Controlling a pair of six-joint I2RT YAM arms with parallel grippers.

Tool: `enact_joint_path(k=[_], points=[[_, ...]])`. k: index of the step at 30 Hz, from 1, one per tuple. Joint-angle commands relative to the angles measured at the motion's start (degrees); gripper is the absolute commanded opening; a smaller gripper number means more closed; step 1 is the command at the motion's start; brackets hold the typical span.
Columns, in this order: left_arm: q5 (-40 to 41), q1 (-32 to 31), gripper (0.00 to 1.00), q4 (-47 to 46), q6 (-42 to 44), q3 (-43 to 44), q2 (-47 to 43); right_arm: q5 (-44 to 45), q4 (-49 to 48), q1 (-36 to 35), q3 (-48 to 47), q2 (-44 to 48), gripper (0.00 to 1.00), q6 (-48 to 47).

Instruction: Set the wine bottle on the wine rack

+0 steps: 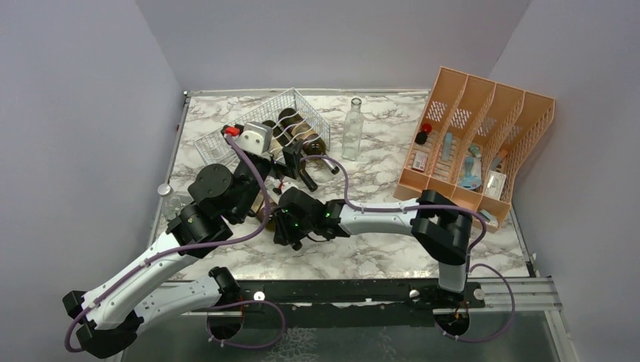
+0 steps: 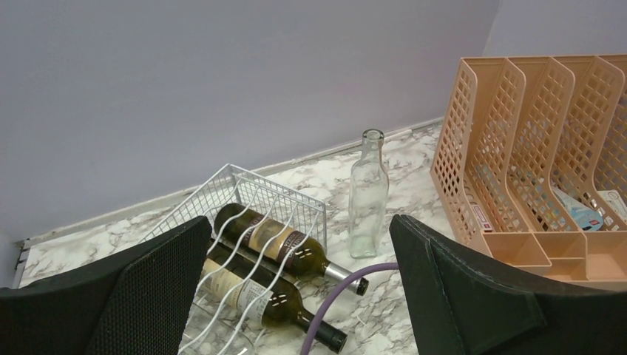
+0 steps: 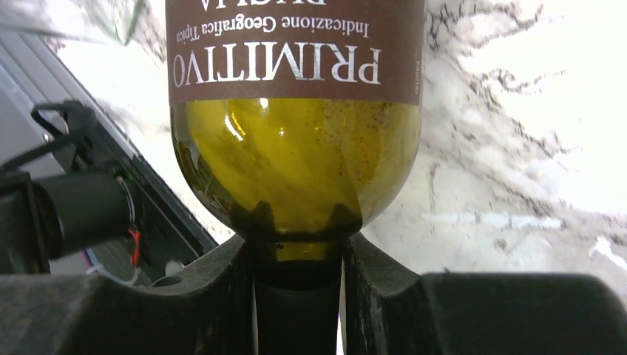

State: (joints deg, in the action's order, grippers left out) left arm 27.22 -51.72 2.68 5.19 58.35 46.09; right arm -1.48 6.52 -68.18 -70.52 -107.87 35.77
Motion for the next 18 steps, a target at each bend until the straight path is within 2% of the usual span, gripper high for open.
enact_joint_path(k=[1, 8, 18], points=[[-1.5, 0.0, 0.99, -0.7, -0.8, 0.0, -1.0, 4.3, -8.0, 0.1, -6.6, -2.6, 0.01, 2.6], [-0.8, 0.0, 0.99, -0.4, -0.6, 0.1, -1.8, 6.0, -6.7, 0.2, -14.8, -8.4, 0.01, -0.3], [0.7, 0.0, 0.99, -0.2, -0.1, 0.0, -2.4, 6.7, -3.3, 1.4, -27.4, -17.5, 0.11, -1.7]])
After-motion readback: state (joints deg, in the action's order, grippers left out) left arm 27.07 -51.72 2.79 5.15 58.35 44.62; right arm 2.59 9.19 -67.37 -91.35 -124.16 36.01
